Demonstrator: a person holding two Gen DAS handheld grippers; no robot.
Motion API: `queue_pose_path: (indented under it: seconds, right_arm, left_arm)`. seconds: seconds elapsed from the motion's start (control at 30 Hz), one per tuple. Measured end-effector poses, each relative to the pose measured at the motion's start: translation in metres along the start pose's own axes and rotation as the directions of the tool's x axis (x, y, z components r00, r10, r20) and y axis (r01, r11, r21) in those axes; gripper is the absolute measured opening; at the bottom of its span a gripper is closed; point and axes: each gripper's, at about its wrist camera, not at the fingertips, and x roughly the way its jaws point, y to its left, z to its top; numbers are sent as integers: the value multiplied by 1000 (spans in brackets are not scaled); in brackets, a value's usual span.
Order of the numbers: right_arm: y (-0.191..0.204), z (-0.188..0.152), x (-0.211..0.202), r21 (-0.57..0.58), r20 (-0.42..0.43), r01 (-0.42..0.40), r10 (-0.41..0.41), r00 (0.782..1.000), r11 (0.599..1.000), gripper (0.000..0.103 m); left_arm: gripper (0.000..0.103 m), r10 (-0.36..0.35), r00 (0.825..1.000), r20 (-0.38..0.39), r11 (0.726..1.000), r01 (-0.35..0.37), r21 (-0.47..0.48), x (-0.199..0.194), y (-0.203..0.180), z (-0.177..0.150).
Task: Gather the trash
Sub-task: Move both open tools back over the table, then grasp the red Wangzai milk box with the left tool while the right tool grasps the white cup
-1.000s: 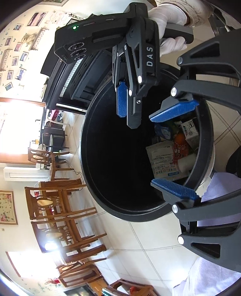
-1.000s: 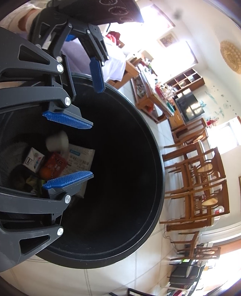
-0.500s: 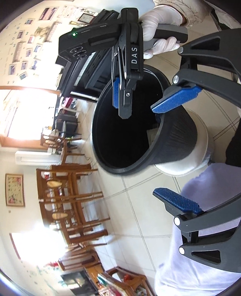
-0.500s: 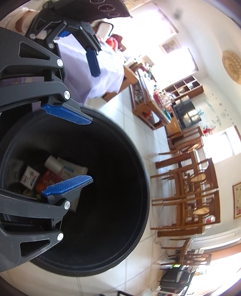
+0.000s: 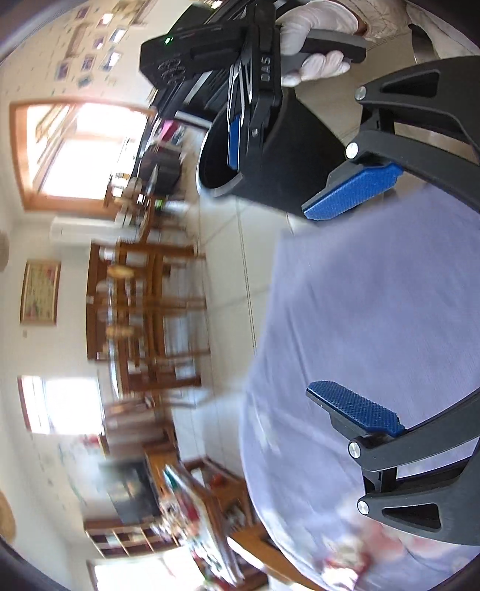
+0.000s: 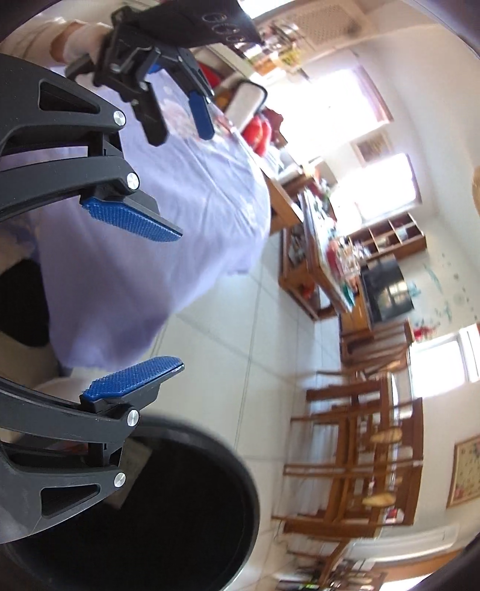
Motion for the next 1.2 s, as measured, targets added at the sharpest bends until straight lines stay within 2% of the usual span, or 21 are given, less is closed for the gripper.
queue_pose_path:
  seconds: [0.13,0.27,0.4,0.5,0.63,0.77,0.93,1.1,1.13,1.2]
  right_arm:
    - [46,9,27,-49,-25,-56,55,998,997,65]
    - [94,10,50,-102,-58,-110,105,993,989,65]
    - [139,14,75,-160,-101,-170,155,983,972,65]
    - [171,19,100,-207,-142,-207,180,973,956,65]
    - [210,27,132,-270,-194,-251,202,960,930,65]
    - [240,31,159,-330,-237,-277,205,950,902,65]
    - [269,41,194,-386,-288,-310,205,935,869,65]
    - [295,50,234,-418,-332,-336,203,921,844,65]
    - [298,51,240,-421,-338,-338,200,919,842,65]
    - [304,53,254,-427,-352,-345,198,915,836,65]
  left_arm:
    - [89,82,997,-2,995,-82,-50,-24,49,-15]
    - [89,168,986,-11,978,-168,-124,-49,108,-30]
    - [92,262,964,-39,940,-264,-215,-64,164,-39]
    - [92,301,950,-80,898,-311,-312,-68,209,-43]
    - [93,310,940,-141,844,-340,-415,-64,255,-47]
    - [96,298,934,-198,779,-358,-514,-52,290,-45]
    - [98,272,931,-243,720,-365,-590,-35,305,-41]
    - [98,280,895,-349,645,-444,-622,-19,316,-43]
    - [98,280,892,-355,635,-449,-628,-16,316,-44]
    - [98,273,899,-342,624,-436,-648,-14,317,-45]
